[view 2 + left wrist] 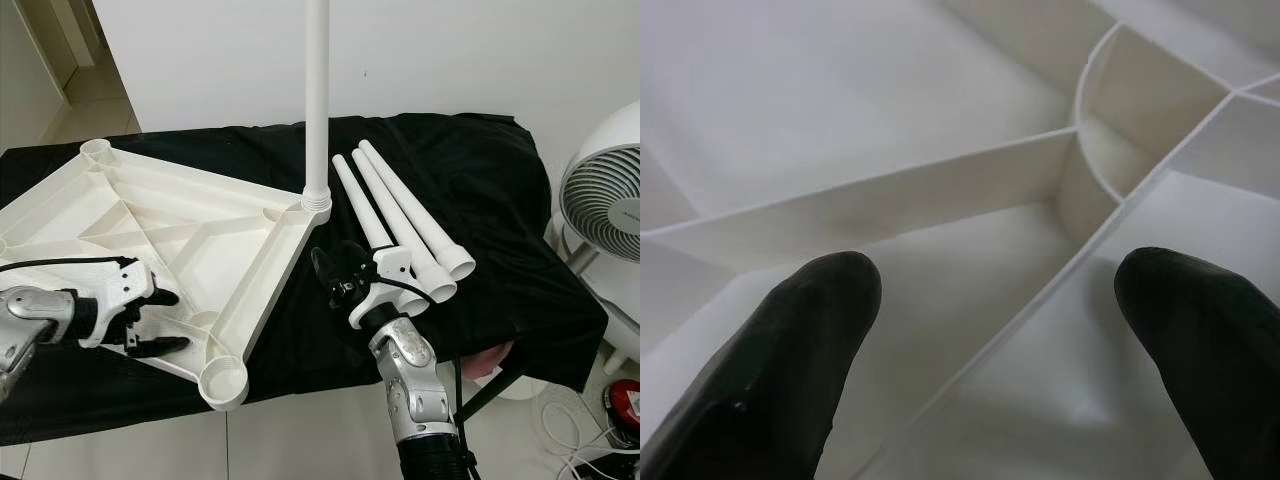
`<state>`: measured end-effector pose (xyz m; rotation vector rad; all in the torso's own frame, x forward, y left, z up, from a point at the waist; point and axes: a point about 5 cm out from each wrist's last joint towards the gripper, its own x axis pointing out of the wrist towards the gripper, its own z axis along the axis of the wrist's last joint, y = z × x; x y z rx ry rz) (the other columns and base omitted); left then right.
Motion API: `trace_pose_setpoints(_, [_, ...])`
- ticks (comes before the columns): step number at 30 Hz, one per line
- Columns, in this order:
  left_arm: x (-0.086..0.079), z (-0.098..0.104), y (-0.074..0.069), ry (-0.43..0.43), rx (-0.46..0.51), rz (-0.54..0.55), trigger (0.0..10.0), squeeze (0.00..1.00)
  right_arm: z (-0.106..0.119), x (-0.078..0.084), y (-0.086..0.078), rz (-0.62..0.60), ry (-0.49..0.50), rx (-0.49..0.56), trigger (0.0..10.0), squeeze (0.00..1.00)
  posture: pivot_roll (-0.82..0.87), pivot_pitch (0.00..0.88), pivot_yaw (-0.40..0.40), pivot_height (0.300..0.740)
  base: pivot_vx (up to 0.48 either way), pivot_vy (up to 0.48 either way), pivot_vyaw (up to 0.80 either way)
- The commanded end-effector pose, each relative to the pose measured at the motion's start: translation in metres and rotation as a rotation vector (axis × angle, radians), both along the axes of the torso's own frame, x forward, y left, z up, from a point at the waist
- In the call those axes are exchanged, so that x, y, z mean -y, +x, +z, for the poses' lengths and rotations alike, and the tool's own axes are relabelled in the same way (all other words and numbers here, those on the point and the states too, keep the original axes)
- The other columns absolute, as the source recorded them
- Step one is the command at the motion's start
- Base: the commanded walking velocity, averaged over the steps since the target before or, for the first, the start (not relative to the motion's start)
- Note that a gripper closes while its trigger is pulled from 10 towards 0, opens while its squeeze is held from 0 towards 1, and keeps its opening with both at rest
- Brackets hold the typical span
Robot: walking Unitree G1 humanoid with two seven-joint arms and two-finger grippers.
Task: Building children table
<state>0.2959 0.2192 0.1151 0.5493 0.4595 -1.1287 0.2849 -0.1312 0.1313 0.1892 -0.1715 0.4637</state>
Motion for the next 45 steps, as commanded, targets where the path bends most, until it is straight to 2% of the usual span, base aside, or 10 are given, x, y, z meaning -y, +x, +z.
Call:
trace_pose_setpoints(1, [-0.009, -0.004, 0.001, 0.062, 0.018, 0.042, 10.0, 0.0, 0.0, -0.001, 0.001, -0.002, 0.003, 0.0, 10.0, 0.0, -0.07, 0.0, 0.04, 0.74, 0.0, 0.0, 0.0])
trace_pose_setpoints(19, [-0.006, -0.009, 0.007, 0.119, 0.023, -0.006, 10.0, 0.0, 0.001, -0.003, 0.003, 0.0, 0.003, 0.005, 10.0, 0.0, -0.07, 0.0, 0.035, 0.74, 0.0, 0.0, 0.0])
trace_pose_setpoints(20, [-0.006, -0.01, 0.008, 0.115, 0.02, 0.0, 4.4, 0.0, 0.0, -0.003, 0.003, -0.001, 0.002, 0.005, 10.0, 0.0, -0.07, 0.0, 0.035, 0.74, 0.0, 0.0, 0.0])
trace_pose_setpoints(21, [-0.006, -0.011, 0.008, 0.109, 0.02, 0.005, 2.7, 0.0, 0.0, -0.002, 0.003, -0.003, 0.003, 0.005, 10.0, 0.0, -0.07, 0.0, 0.036, 0.74, 0.0, 0.0, 0.0])
trace_pose_setpoints(22, [-0.006, -0.011, 0.008, 0.109, 0.02, 0.005, 2.7, 0.0, 0.0, -0.002, 0.003, -0.003, 0.003, 0.005, 10.0, 0.0, -0.07, 0.0, 0.036, 0.74, 0.0, 0.0, 0.0])
trace_pose_setpoints(23, [-0.006, -0.011, 0.009, 0.104, 0.021, 0.009, 0.2, 0.0, 0.0, -0.002, 0.002, -0.005, 0.003, 0.005, 10.0, 0.0, -0.07, 0.0, 0.036, 0.74, 0.0, 0.0, 0.0])
trace_pose_setpoints(37, [0.001, -0.01, 0.012, 0.06, 0.056, 0.024, 0.0, 0.0, 0.002, -0.002, 0.005, -0.002, 0.004, 0.01, 10.0, 0.0, -0.07, 0.0, 0.03, 0.74, 0.0, 0.0, 0.0])
trace_pose_setpoints(43, [0.026, -0.015, 0.01, -0.025, 0.069, 0.002, 0.0, 0.0, 0.002, -0.003, 0.006, 0.0, 0.003, 0.012, 10.0, 0.0, -0.07, 0.0, 0.024, 0.74, 0.0, 0.0, 0.0])
trace_pose_setpoints(44, [0.037, -0.017, 0.009, -0.05, 0.077, -0.014, 3.6, 0.0, 0.002, -0.003, 0.006, 0.001, 0.003, 0.011, 10.0, 0.0, -0.07, 0.0, 0.024, 0.74, 0.0, 0.0, 0.0])
trace_pose_setpoints(45, [0.037, -0.017, 0.009, -0.05, 0.077, -0.014, 3.6, 0.0, 0.002, -0.003, 0.006, 0.001, 0.003, 0.011, 10.0, 0.0, -0.07, 0.0, 0.024, 0.74, 0.0, 0.0, 0.0])
